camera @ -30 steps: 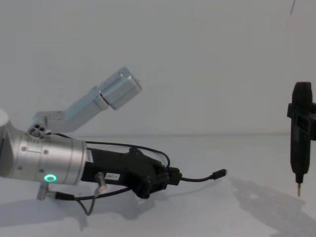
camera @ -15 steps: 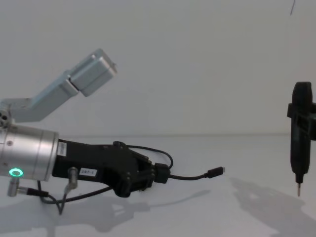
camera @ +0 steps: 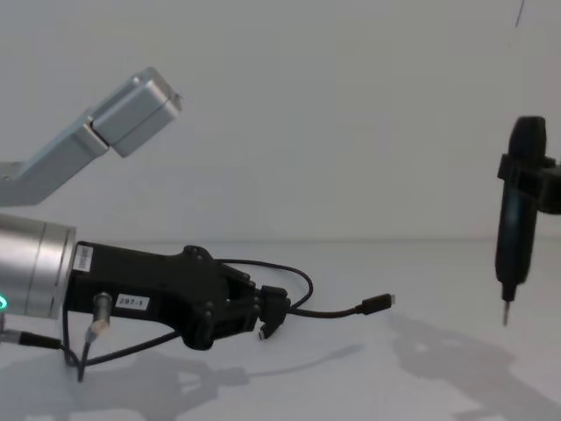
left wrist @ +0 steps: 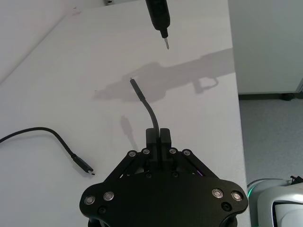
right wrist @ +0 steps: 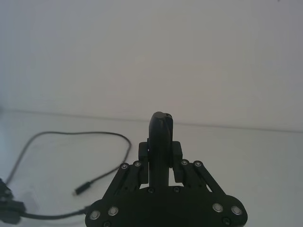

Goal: Pick up the data cable with the one hand.

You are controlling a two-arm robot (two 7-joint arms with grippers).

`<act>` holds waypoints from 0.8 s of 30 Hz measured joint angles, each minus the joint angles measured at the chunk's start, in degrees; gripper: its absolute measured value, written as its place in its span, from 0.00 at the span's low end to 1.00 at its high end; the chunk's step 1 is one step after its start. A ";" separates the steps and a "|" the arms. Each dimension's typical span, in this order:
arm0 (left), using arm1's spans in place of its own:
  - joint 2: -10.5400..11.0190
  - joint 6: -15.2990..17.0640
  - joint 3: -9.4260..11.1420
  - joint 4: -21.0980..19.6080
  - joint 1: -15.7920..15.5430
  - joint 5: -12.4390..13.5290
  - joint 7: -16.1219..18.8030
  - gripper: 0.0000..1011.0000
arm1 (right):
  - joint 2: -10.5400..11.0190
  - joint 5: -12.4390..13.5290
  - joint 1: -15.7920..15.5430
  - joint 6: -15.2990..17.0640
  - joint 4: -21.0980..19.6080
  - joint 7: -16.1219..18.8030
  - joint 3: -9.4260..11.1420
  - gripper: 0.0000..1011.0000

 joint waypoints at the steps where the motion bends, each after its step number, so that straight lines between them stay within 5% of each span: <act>1: 0.10 0.04 -0.03 -0.15 0.06 -0.06 0.00 0.04 | -0.14 0.45 0.03 0.29 -0.23 0.18 0.06 0.28; 13: 1.01 0.43 -0.25 -1.60 0.68 -0.53 -0.05 0.04 | -2.68 7.58 1.05 6.04 -4.15 1.98 -0.36 0.28; 24: 1.32 0.54 -0.32 -2.05 0.89 -0.67 -0.05 0.04 | -3.96 10.36 2.36 7.78 -4.87 3.25 -2.28 0.28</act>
